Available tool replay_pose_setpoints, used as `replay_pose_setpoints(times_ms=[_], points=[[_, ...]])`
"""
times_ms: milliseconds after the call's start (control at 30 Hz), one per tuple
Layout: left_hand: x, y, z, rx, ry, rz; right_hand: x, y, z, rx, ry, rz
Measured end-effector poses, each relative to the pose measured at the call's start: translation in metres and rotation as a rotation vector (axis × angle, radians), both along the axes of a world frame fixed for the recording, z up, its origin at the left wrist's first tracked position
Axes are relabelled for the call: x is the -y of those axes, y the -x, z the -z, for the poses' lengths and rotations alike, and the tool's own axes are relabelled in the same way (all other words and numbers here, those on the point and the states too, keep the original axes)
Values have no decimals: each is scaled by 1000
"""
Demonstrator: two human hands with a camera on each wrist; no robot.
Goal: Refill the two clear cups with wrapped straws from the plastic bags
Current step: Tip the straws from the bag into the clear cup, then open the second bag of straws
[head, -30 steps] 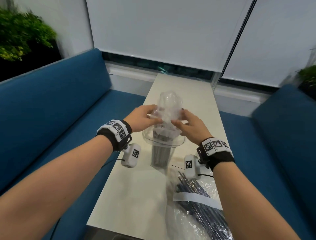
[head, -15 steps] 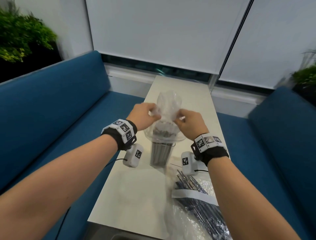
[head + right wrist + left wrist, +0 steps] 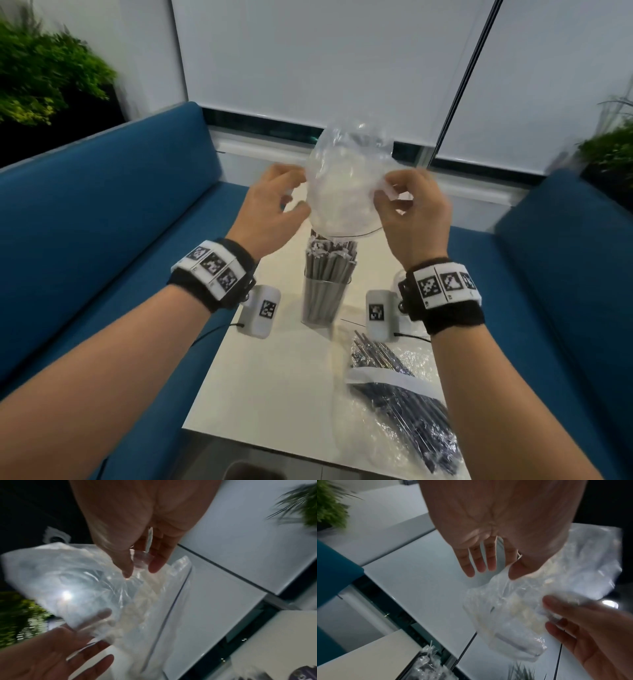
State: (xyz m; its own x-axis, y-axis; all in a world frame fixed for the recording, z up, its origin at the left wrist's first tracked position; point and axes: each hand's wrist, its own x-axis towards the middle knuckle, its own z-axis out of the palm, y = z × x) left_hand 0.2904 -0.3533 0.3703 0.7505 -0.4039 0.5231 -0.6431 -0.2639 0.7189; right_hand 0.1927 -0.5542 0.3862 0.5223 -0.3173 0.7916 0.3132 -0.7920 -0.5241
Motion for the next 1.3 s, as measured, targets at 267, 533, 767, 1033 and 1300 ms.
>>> replay_pose_setpoints(times_ms=[267, 533, 767, 1033, 1300], points=[[-102, 78, 72, -607, 4, 302, -72, 83, 133, -209, 280, -317], [-114, 100, 179, -399, -383, 27, -61, 133, 225, -756, -40, -355], [-63, 79, 222, -352, -875, 221, -88, 90, 245, -1347, 263, -320], [-53, 64, 210, -114, -800, 233, -17, 136, 210, -995, -277, -68], [-29, 115, 150, -73, -575, 339, 94, 171, 246, -1281, -585, 409]])
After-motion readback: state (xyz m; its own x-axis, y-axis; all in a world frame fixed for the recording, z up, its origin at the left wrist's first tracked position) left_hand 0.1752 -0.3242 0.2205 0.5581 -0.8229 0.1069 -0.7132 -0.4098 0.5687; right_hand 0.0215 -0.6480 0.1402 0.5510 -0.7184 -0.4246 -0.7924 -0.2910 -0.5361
